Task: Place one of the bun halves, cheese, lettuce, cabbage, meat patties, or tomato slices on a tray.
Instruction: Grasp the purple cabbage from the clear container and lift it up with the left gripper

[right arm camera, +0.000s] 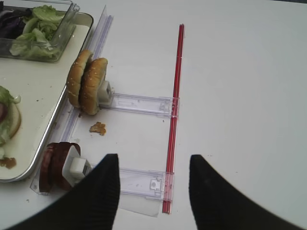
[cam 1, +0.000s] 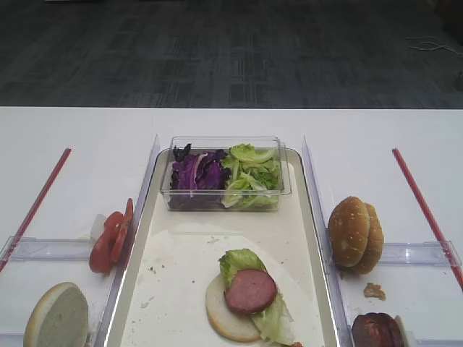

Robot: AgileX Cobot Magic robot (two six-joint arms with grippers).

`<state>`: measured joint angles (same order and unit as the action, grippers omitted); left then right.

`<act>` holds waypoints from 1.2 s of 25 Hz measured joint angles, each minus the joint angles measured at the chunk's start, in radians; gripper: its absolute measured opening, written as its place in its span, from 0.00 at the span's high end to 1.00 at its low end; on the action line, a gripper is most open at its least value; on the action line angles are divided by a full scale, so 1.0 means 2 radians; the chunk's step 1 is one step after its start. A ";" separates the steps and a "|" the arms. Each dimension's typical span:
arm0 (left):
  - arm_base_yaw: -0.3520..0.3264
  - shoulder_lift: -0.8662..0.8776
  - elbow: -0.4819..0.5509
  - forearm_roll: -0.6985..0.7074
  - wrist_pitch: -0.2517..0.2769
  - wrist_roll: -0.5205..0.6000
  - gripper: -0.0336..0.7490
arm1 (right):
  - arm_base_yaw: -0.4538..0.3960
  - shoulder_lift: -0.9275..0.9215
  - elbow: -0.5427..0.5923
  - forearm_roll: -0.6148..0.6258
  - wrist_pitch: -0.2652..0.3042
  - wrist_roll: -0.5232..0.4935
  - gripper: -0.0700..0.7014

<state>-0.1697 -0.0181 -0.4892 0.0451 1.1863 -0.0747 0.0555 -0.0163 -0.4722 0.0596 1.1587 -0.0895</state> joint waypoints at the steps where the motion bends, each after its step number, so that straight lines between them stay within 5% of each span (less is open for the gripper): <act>1: 0.000 0.000 0.000 0.000 0.000 0.000 0.59 | 0.000 0.000 0.000 0.000 0.000 0.000 0.44; 30: 0.000 0.002 0.000 0.000 0.001 0.003 0.59 | 0.000 0.000 0.000 0.000 0.000 0.000 0.44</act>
<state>-0.1697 -0.0146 -0.4892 0.0451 1.1881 -0.0694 0.0555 -0.0163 -0.4722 0.0596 1.1587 -0.0895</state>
